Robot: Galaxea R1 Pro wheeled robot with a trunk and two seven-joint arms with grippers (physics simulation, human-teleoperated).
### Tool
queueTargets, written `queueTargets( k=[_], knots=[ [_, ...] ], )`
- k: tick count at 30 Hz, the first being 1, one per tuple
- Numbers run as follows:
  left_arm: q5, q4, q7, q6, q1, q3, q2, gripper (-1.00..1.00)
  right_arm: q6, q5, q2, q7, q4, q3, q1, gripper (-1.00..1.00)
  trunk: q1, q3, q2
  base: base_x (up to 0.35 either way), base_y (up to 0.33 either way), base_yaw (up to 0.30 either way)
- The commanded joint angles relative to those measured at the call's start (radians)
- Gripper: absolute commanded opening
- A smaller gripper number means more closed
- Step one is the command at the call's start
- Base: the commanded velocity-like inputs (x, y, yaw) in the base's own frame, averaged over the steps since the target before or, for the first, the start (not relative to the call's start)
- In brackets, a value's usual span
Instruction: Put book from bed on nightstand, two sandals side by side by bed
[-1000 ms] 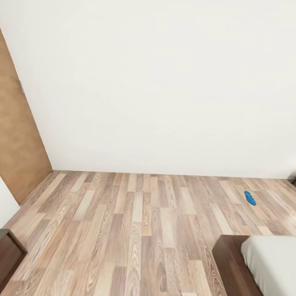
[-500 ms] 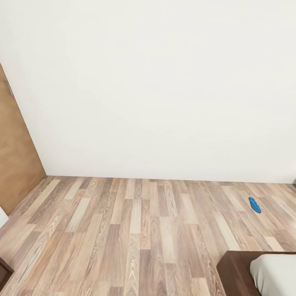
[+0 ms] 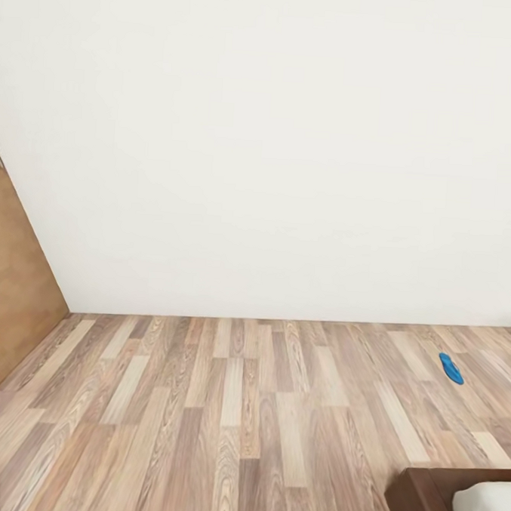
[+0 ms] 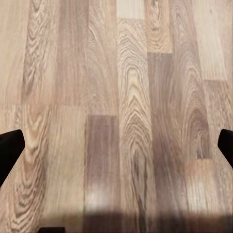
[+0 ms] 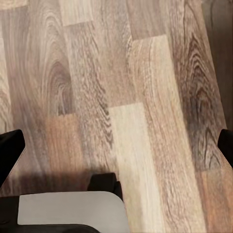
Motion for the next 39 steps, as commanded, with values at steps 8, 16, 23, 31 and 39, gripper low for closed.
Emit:
queueTargets(
  k=[8, 16, 23, 31, 39],
  knots=[
    [0.011, 0.001, 0.000, -0.003, -0.001, -0.004, 0.001, 1.00, -0.002, -0.010, 0.000, 0.007, 0.002, 0.000, -0.001, 1.00, 0.001, -0.001, 0.000, 0.320, 0.000, 0.000],
    [0.011, 0.001, 0.000, -0.003, -0.001, -0.005, 0.000, 1.00, -0.002, -0.010, 0.001, 0.007, 0.003, 0.002, -0.001, 1.00, 0.001, -0.001, 0.000, 0.320, 0.000, 0.000],
    [0.011, 0.000, 0.000, -0.003, -0.001, -0.004, 0.001, 1.00, 0.000, -0.016, 0.043, 0.007, -0.003, 0.002, -0.001, 1.00, 0.001, -0.001, 0.000, 0.320, 0.000, 0.000],
    [0.011, 0.000, 0.000, -0.003, -0.001, -0.004, 0.001, 1.00, 0.000, -0.018, 0.075, 0.007, -0.016, 0.001, -0.001, 1.00, 0.001, -0.001, 0.000, 0.320, 0.000, 0.000],
    [0.011, 0.000, 0.000, -0.003, -0.001, -0.004, 0.001, 1.00, -0.001, -0.017, 0.075, 0.011, -0.011, 0.002, -0.001, 1.00, 0.001, -0.001, 0.000, 0.320, 0.000, 0.000]
  ],
)
